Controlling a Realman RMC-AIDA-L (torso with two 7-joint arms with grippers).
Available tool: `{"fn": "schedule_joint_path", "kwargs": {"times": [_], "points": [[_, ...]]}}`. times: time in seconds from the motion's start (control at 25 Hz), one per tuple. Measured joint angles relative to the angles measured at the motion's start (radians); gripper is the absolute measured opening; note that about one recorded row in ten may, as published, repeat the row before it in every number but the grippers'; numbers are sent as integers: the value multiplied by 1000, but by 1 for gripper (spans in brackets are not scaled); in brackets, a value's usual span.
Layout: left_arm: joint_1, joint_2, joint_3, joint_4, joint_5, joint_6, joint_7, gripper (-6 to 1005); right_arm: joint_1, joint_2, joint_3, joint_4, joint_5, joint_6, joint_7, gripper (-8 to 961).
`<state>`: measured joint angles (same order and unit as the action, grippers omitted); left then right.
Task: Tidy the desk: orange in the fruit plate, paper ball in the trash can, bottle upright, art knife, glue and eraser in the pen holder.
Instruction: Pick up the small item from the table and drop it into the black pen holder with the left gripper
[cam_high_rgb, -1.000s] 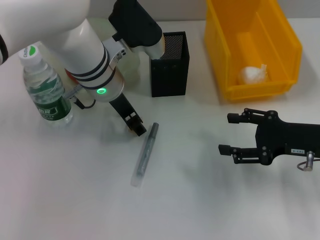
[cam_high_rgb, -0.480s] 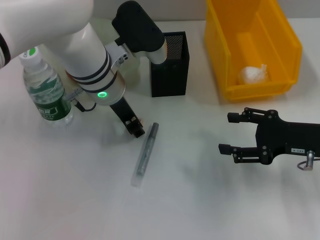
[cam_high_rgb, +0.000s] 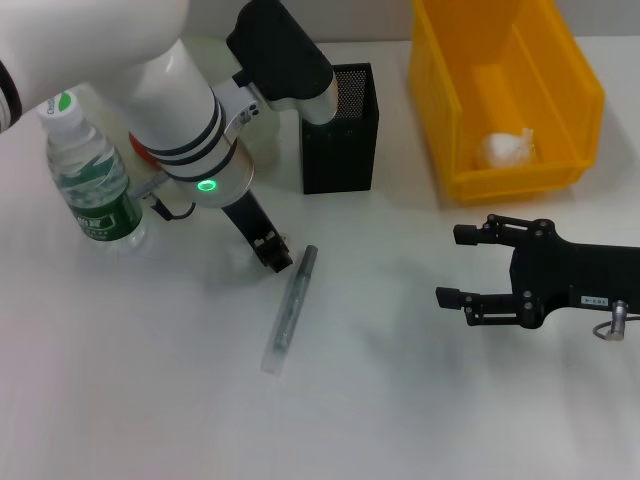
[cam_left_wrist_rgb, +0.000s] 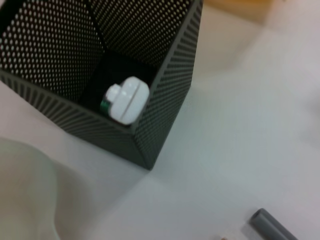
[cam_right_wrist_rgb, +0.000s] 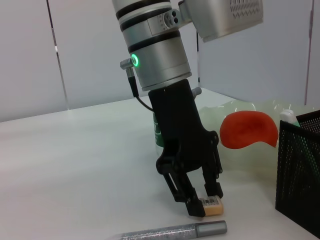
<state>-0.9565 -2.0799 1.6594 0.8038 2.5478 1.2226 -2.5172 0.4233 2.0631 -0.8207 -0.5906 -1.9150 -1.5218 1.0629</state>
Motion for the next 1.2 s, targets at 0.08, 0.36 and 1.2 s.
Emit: {"fn": "schedule_joint_path", "kwargs": {"times": [0.08,0.36,1.2], "points": [[6,0,-4,18,0,7,-3,447,0,0,0,0,0,0,-1,819],[75,4,-50,156,-55,47,3,445,2,0,2,0,1,0,-2,818],[322,10,-371,-33,-830,97,687,437,2,-8,3,0,0,0,-4,817]]}}
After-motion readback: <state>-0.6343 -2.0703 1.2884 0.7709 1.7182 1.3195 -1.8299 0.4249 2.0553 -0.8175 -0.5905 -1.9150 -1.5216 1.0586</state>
